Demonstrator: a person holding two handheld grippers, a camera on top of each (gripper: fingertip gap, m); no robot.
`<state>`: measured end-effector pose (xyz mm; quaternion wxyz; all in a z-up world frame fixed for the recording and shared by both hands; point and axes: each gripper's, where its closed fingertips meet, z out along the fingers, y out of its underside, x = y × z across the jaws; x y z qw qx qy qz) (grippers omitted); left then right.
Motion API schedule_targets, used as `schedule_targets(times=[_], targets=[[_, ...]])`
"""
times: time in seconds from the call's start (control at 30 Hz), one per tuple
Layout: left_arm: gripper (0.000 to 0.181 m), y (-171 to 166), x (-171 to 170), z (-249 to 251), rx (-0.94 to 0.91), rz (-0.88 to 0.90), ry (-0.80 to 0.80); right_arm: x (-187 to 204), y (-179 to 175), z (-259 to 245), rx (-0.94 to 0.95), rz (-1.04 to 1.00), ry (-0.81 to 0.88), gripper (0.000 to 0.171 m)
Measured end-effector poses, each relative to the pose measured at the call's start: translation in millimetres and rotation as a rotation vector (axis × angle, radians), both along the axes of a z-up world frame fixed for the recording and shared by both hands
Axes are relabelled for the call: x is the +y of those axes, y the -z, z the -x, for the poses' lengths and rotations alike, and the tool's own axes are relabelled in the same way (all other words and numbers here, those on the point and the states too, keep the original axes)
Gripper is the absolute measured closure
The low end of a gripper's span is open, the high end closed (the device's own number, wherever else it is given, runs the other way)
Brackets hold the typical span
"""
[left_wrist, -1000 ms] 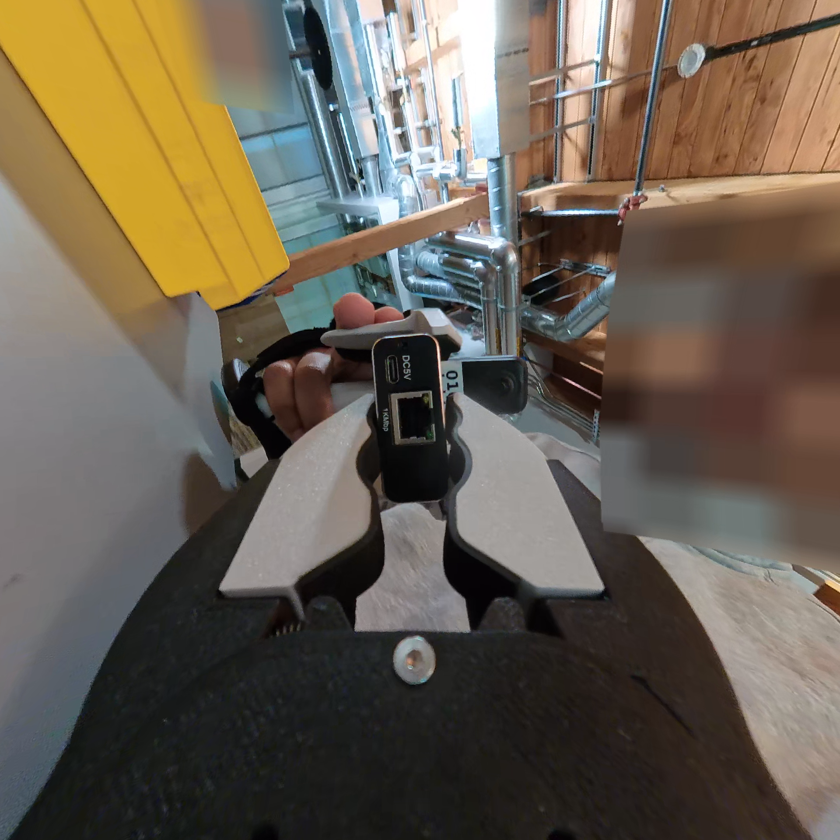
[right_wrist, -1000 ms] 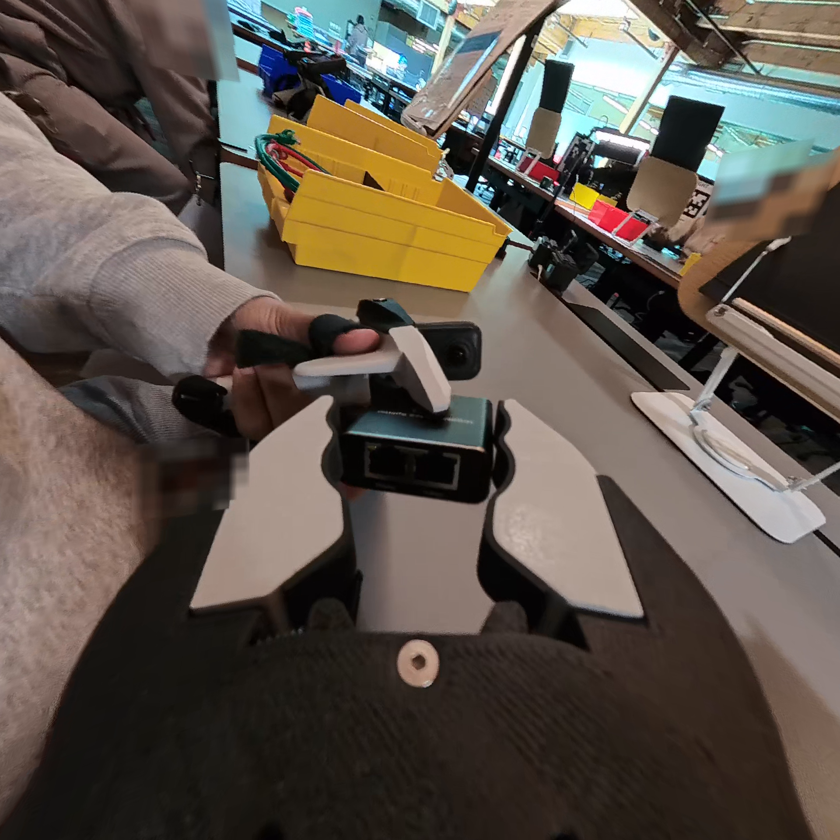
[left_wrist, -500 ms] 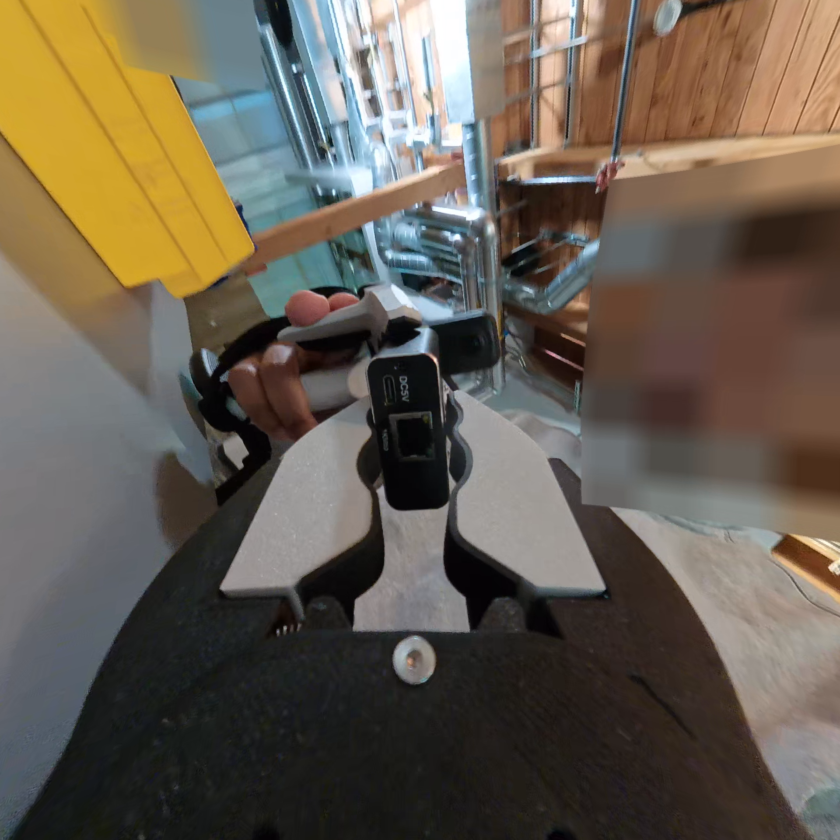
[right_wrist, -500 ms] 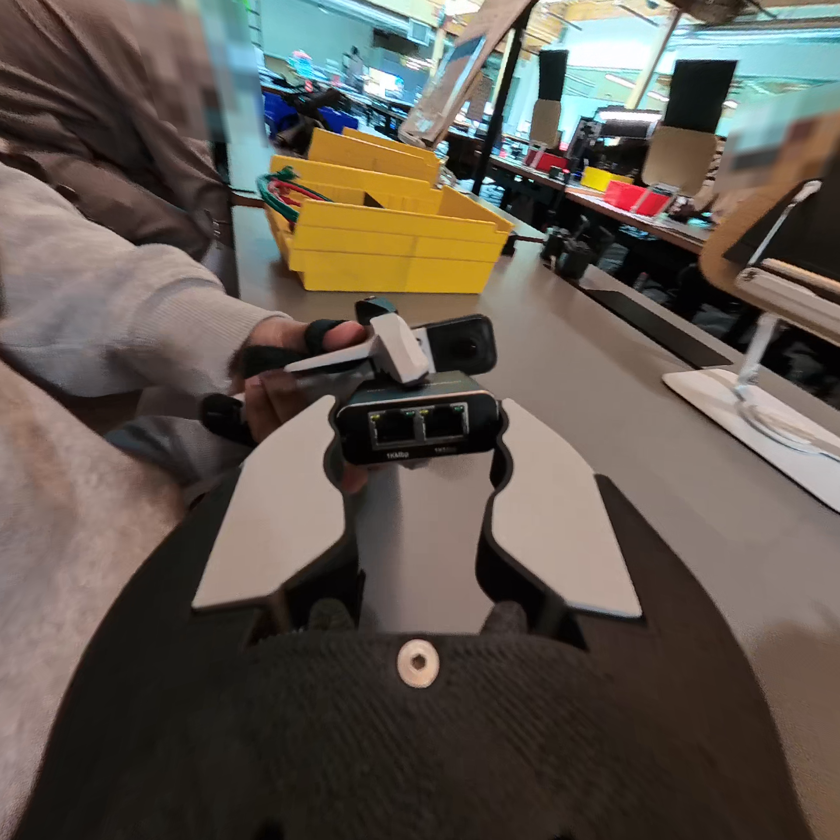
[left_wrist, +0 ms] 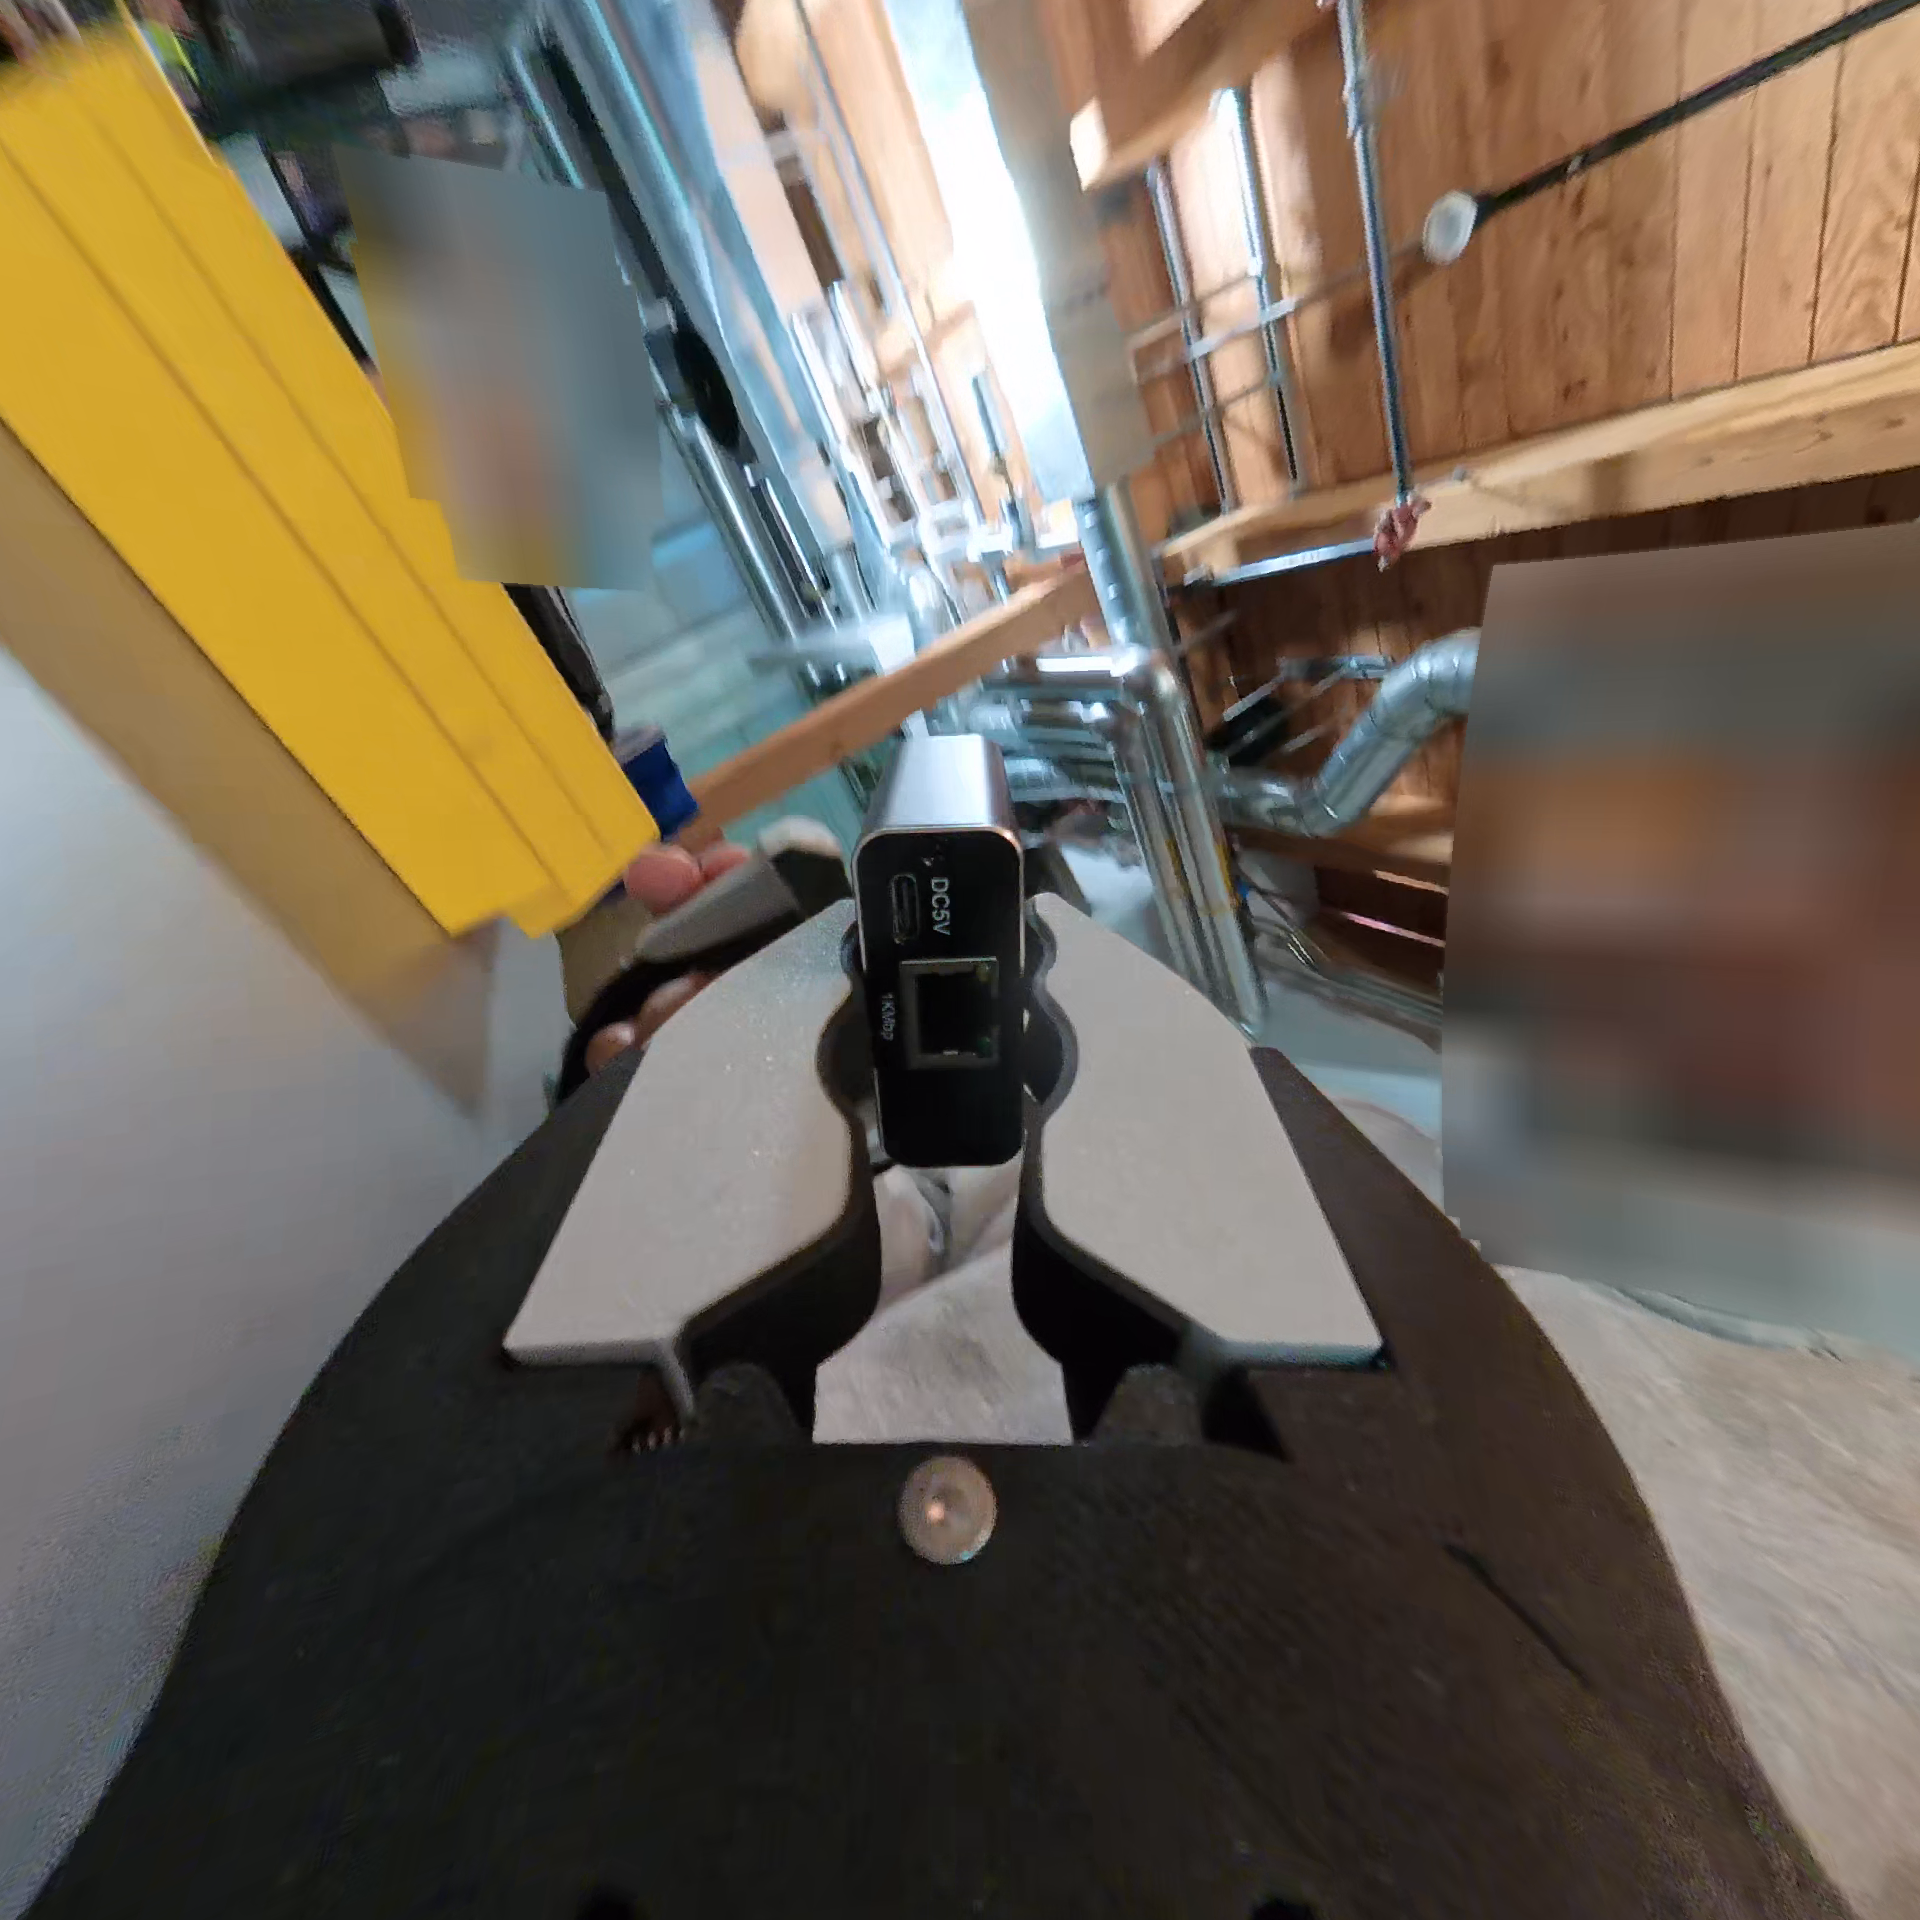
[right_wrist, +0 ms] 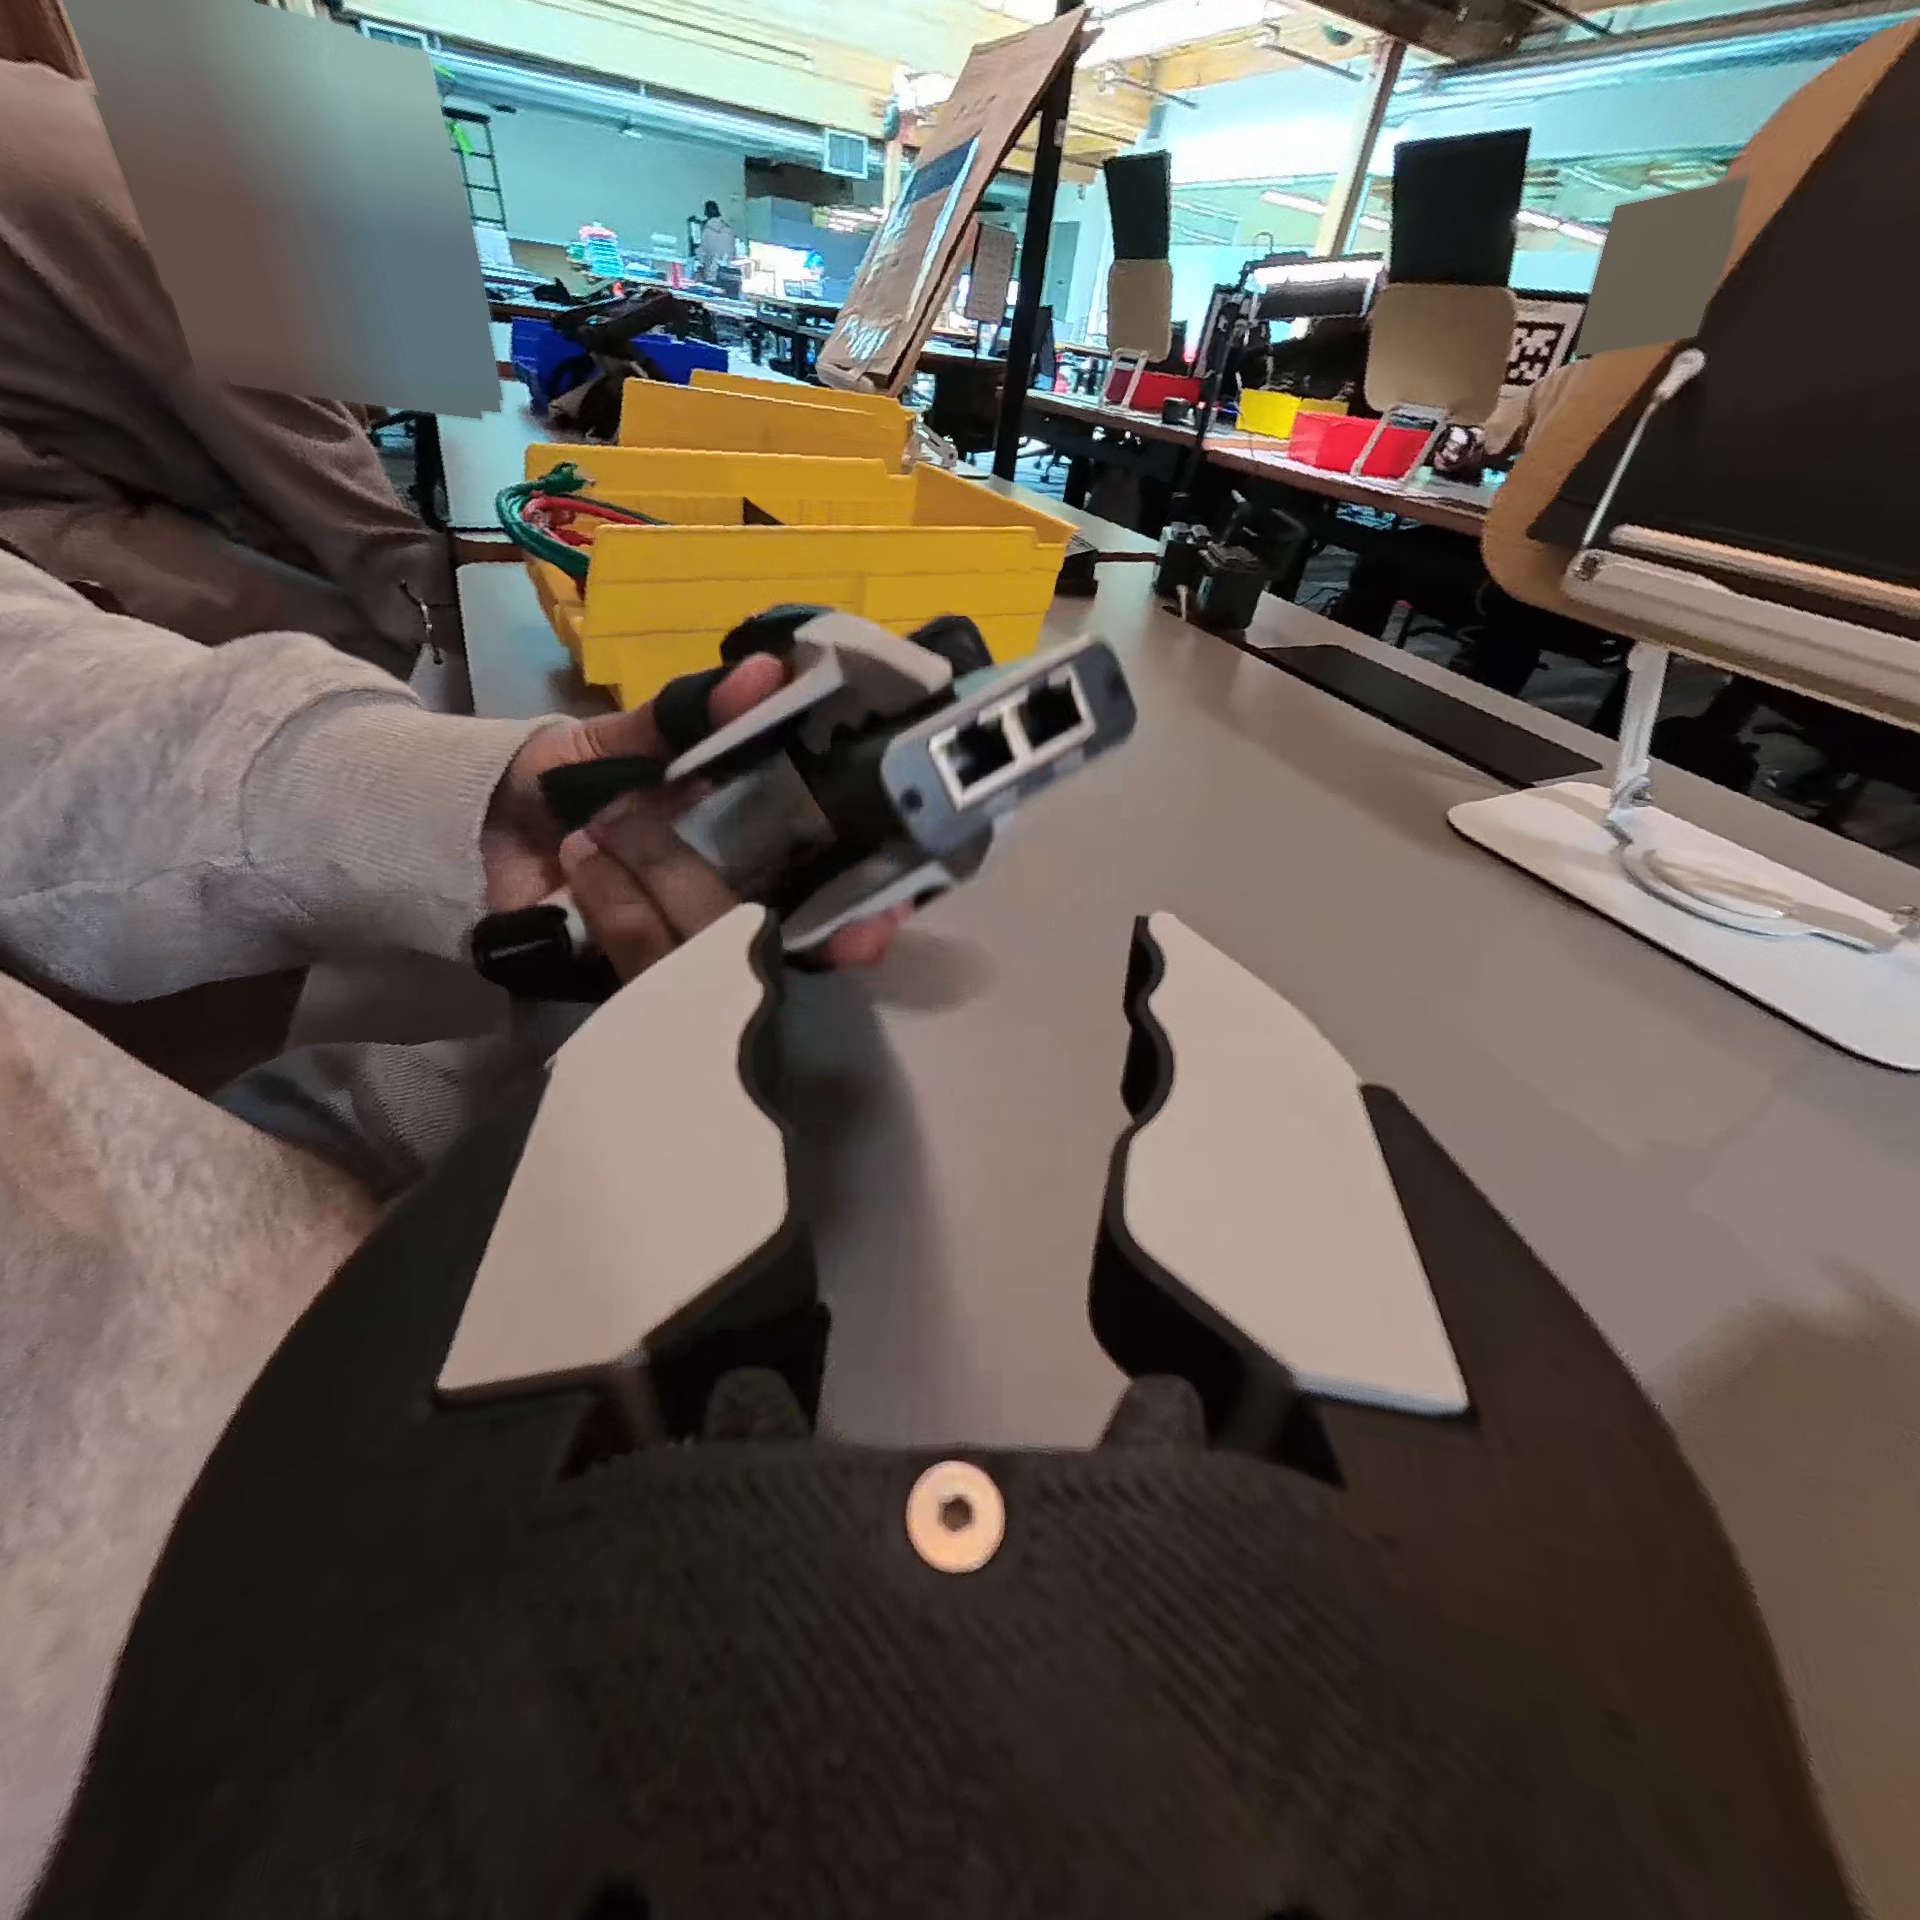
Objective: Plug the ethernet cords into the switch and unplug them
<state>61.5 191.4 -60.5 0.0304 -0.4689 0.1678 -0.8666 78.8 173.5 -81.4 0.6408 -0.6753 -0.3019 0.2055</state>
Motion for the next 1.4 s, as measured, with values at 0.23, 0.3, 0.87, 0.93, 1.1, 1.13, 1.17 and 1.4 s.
schedule_targets(times=[0.23,0.3,0.87,0.93,1.1,1.13,1.17,1.4], targets=[[0.159,3.2,62.5,34.6,0.055,0.006,-0.300,25.1,-10.9,-9.2,-0.007,-0.045,0.169,0.121],[0.158,2.5,70.0,40.1,0.062,-0.007,-0.314,27.3,-34.9,9.3,0.017,-0.108,0.139,0.129],[0.158,2.4,104.1,59.3,0.004,0.049,-0.303,58.7,-61.2,369.9,-0.375,0.040,-0.624,0.142],[0.158,2.2,103.1,57.9,0.009,0.039,-0.294,64.0,-36.4,394.4,-0.518,0.103,-0.627,0.139],[0.158,3.9,111.9,56.6,0.006,0.074,-0.294,88.1,10.2,420.8,-0.797,0.140,-0.527,0.134],[0.158,4.4,113.8,56.6,0.006,0.081,-0.294,92.2,18.2,422.1,-0.828,0.166,-0.509,0.134],[0.158,4.4,115.1,56.7,0.005,0.084,-0.293,96.8,25.8,422.3,-0.862,0.186,-0.490,0.135],[0.159,1.4,115.2,55.4,-0.009,0.072,-0.264,113.1,21.2,426.4,-0.879,0.129,-0.401,0.162]])
